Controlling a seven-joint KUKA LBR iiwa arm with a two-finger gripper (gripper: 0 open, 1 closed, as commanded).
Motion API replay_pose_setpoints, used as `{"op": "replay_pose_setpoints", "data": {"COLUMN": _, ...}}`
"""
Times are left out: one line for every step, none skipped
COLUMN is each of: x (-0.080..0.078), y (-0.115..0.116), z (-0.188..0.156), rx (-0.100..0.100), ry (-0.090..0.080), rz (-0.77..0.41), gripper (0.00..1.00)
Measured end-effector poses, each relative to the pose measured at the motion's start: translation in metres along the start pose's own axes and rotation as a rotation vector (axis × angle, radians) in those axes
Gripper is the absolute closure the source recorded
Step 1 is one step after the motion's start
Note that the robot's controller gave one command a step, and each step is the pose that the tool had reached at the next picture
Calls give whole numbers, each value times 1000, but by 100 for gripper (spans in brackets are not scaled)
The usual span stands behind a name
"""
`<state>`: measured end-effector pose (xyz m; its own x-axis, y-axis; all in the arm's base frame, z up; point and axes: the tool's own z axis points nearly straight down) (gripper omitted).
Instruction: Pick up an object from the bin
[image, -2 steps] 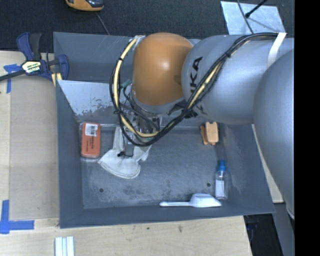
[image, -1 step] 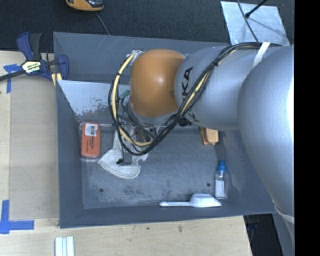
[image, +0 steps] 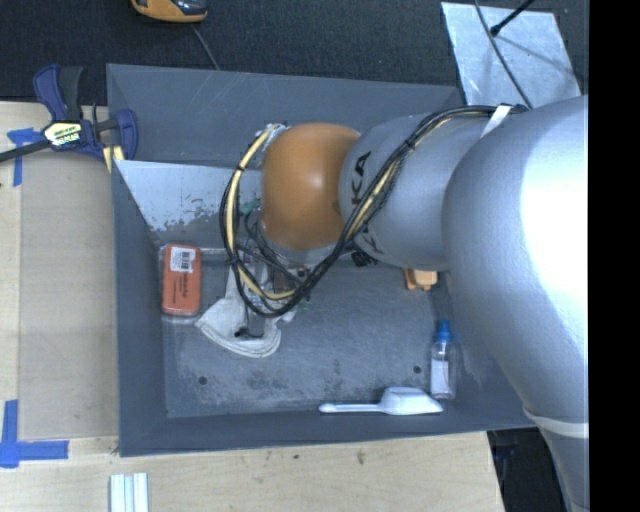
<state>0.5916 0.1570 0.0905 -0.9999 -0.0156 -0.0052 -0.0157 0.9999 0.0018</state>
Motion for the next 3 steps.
{"op": "replay_pose_setpoints", "data": {"x": 15, "y": -23, "z": 17, "rx": -1, "ry": -2, "rz": -40, "gripper": 100}}
{"op": "replay_pose_setpoints", "data": {"x": 15, "y": -23, "z": 17, "rx": -1, "ry": -2, "rz": -40, "gripper": 100}}
{"op": "replay_pose_setpoints", "data": {"x": 36, "y": -52, "z": -127, "rx": 1, "ry": 1, "rz": -32, "gripper": 100}}
